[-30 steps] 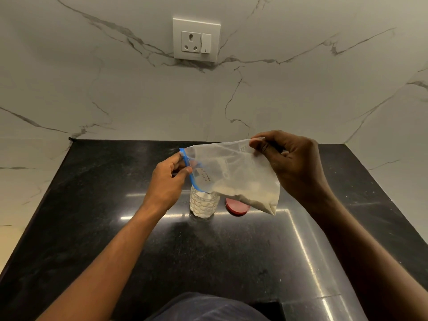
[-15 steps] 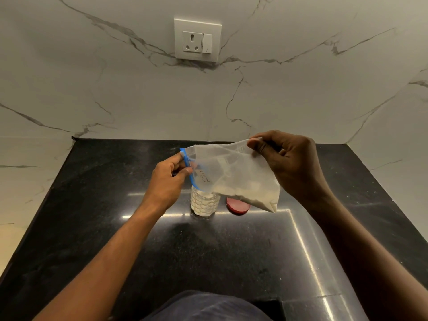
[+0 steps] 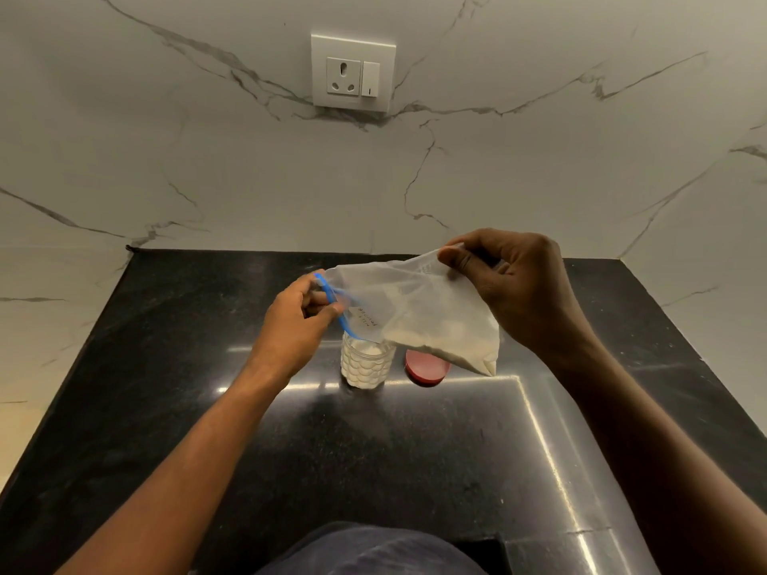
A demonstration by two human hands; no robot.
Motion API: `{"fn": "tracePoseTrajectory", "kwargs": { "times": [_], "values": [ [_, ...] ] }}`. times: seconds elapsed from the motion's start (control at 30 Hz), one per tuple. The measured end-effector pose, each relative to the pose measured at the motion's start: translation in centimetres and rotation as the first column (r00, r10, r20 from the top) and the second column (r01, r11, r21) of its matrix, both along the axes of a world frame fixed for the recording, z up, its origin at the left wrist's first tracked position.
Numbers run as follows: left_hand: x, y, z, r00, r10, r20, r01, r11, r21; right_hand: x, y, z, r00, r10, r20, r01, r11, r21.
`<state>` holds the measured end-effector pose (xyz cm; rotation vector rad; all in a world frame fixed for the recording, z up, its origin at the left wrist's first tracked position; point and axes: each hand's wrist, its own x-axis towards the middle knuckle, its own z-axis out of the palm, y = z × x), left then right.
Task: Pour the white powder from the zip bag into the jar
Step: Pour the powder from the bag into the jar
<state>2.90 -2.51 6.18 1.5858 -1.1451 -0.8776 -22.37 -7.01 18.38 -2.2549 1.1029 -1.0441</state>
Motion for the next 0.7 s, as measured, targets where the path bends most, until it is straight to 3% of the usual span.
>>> {"fn": "tracePoseTrajectory", "kwargs": {
  "times": [0.1,0.17,0.23,0.3,0.4,0.57,0.7],
  "values": [
    [0.4,0.0,1.2,0.997,-0.035,0.074,0.016,0.970,0.241,-0.1,-0.2,-0.1,0.998,0.020,-0.059,-0.019,1.000,0.022],
    [0.6,0.0,2.8,0.945,-0.114,0.307,0.013,0.950,0.313,-0.3,-0.2,-0.1,0.995,0.019,-0.097,-0.017,1.000,0.020],
    [-0.1,0.3,5.2,0.842,-0.169,0.513,0.065,0.975,0.214,-0.4,-0.3,-0.1,0.993,0.024,-0.114,-0.022,1.000,0.021],
    [-1.5,0.2,7.7,0.778,-0.231,0.585,0.228,0.970,0.081,-0.6,-0.6,0.0,0.993,0.027,-0.115,-0.023,0.999,0.030],
    [-4.0,-1.0,10.2,0.733,-0.387,0.560,0.413,0.907,0.087,-0.9,-0.9,-0.1,0.998,0.021,-0.062,-0.016,0.997,0.074],
    [-5.7,-2.4,10.4,0.791,-0.440,0.425,0.454,0.888,0.076,-2.4,-0.7,-0.9,0.998,-0.001,0.060,-0.009,0.985,0.171],
    [-5.6,-2.4,9.5,0.827,-0.435,0.354,0.455,0.890,0.032,-3.9,0.4,-3.5,0.998,0.000,-0.068,0.027,0.916,0.400]
  ]
}}
